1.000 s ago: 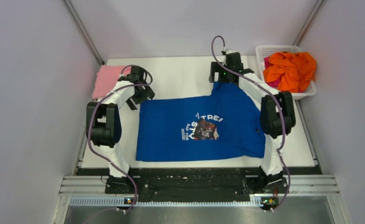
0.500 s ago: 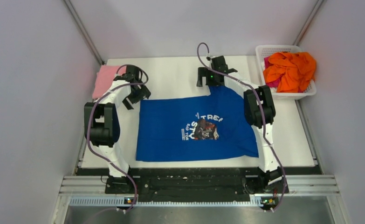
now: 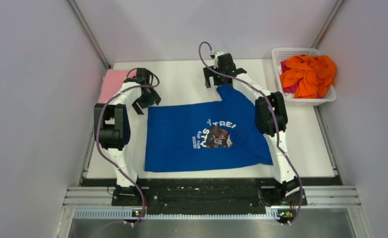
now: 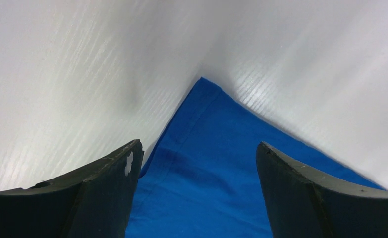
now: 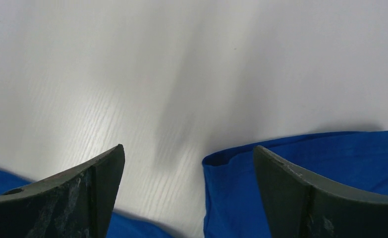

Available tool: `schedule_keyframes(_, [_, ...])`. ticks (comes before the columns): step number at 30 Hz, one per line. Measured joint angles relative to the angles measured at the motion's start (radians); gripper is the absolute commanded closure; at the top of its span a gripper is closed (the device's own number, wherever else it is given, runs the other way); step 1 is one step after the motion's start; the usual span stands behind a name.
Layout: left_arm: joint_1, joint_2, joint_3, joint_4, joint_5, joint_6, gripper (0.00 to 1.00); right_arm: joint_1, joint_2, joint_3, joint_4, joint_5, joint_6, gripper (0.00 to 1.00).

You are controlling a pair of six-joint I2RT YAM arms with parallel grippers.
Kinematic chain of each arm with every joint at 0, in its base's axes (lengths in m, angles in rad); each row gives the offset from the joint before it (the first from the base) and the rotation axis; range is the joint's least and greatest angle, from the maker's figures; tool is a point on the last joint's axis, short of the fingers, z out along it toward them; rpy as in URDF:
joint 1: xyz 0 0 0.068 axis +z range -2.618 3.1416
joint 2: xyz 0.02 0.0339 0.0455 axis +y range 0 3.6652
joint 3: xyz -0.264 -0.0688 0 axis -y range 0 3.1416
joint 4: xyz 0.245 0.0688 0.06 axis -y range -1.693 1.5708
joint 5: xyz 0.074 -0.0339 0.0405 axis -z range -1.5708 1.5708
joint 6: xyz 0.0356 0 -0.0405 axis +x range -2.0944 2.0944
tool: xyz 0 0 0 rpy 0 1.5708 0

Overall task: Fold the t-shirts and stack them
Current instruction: Grab the side of the flattened tshirt furthest away from the robot with both arms

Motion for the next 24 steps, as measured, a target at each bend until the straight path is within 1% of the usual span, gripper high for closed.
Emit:
schedule_keyframes(1, [0.0,0.014,0.01,-0.004,-0.003,0.0,0.13,-0.003,0.0,0.006,0.007,0.014,-0.001,0.01])
schedule_keyframes(3, [0.0,0.036,0.024,-0.015,-0.01,-0.001,0.19,-0.014,-0.002,0.007,0.02,0.041,0.0,0.01])
schedule_keyframes(6, [0.0,0.066,0.04,-0.036,-0.029,-0.005,0.22,-0.04,-0.002,0.007,0.023,0.068,0.008,0.01])
schedule_keyframes(15, [0.001,0.163,0.15,-0.045,-0.083,-0.051,0.35,-0.136,0.004,0.016,0.047,0.106,-0.005,0.01])
schedule_keyframes(19, [0.001,0.188,0.167,-0.055,-0.109,-0.078,0.37,-0.14,0.042,0.063,0.061,0.11,-0.02,0.01])
schedule_keyframes(21, [0.001,0.198,0.171,-0.062,-0.117,-0.093,0.43,-0.137,0.065,0.078,0.066,0.104,-0.021,0.01])
schedule_keyframes(24, [0.001,0.201,0.175,-0.065,-0.126,-0.106,0.47,-0.133,0.104,0.1,0.071,0.088,-0.023,0.01])
